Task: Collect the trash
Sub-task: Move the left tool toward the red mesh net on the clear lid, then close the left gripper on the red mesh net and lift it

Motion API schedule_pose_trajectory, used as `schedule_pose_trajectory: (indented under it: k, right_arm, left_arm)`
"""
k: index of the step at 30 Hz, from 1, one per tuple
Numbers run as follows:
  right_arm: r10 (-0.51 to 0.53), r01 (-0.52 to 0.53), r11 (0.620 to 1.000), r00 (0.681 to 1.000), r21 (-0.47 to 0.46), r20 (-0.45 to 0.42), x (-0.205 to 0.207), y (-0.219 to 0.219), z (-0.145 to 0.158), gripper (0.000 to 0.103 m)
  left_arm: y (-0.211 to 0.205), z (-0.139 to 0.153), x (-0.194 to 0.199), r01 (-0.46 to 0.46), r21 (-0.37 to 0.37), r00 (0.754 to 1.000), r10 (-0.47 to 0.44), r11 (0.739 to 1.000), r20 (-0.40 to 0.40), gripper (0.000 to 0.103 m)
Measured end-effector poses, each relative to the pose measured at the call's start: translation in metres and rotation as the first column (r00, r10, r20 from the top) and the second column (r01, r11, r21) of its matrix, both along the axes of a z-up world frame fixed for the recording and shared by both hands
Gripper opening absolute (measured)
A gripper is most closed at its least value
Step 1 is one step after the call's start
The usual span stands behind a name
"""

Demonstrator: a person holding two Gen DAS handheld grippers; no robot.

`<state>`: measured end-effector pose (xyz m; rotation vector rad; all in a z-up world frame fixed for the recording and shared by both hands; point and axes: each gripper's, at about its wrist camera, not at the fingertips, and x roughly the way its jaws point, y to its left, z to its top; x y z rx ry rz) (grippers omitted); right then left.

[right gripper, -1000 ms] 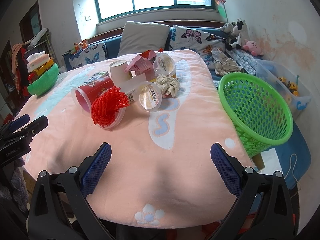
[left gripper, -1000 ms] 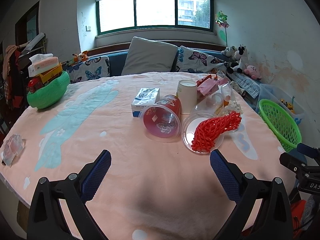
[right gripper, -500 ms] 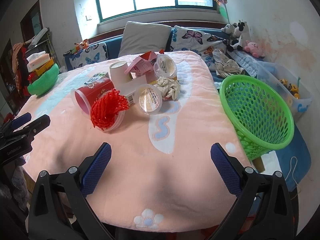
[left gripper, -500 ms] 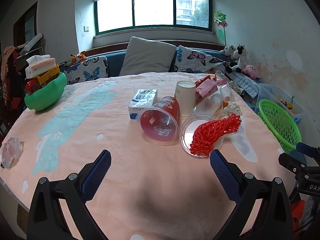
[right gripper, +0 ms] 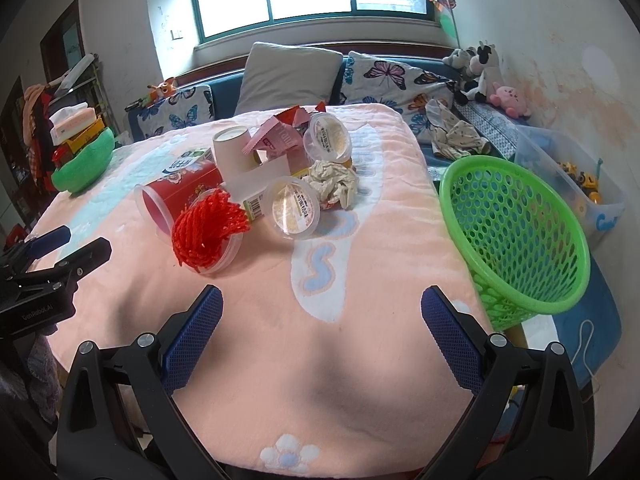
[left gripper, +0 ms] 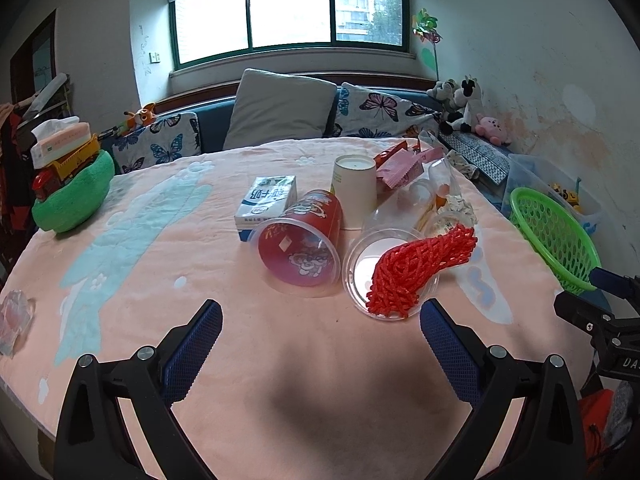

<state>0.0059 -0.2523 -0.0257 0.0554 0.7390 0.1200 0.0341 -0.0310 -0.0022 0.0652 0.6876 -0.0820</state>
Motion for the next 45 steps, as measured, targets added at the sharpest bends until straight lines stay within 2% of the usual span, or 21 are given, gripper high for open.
schedule_pose_trajectory:
  k: [13,21,27,32,34,37,40,45]
  right_arm:
    - [-0.005,0.005,1.000,1.000,-0.012,-0.016,0.023,-0.008,-0.003,0.098]
    - [0.002,-0.002,1.000,0.999,-0.009,-0.035,0.037,-0.012,-0.007,0.098]
    - [0.027,-0.028,1.000,0.998,-0.008,-0.050,0.048,-0.011,-0.011,0.097]
    - [0.039,-0.039,0.999,0.997,0.002,-0.067,0.058,-0.009,-0.016,0.094]
    - [0.048,-0.047,0.999,0.996,0.013,-0.073,0.062,-0.008,-0.018,0.092]
    - [0.060,-0.060,0.998,0.995,0.008,-0.076,0.066,-0.005,-0.019,0.089]
    - [0.068,-0.067,0.998,0.995,0.013,-0.075,0.070,-0.004,-0.020,0.086]
    - [0.095,-0.094,0.996,0.993,0.007,-0.069,0.080,0.002,-0.022,0.081]
  left_arm:
    - [-0.023,-0.017,0.041,0.132,-0.003,0.989,-0.132,0.991,-0.065,0.095]
    - [-0.040,-0.035,0.075,0.235,-0.018,0.964,-0.236,0.972,-0.119,0.080]
    - [-0.043,-0.047,0.090,0.302,-0.061,0.937,-0.308,0.951,-0.165,0.079]
    - [-0.044,-0.052,0.093,0.342,-0.126,0.916,-0.360,0.931,-0.177,0.058]
    - [-0.044,-0.052,0.093,0.348,-0.143,0.914,-0.369,0.926,-0.169,0.047]
    - [-0.043,-0.051,0.091,0.352,-0.152,0.914,-0.374,0.924,-0.157,0.037]
    - [-0.039,-0.046,0.087,0.345,-0.166,0.919,-0.369,0.924,-0.140,0.032]
    - [-0.024,-0.030,0.076,0.323,-0.190,0.934,-0.345,0.927,-0.096,0.028]
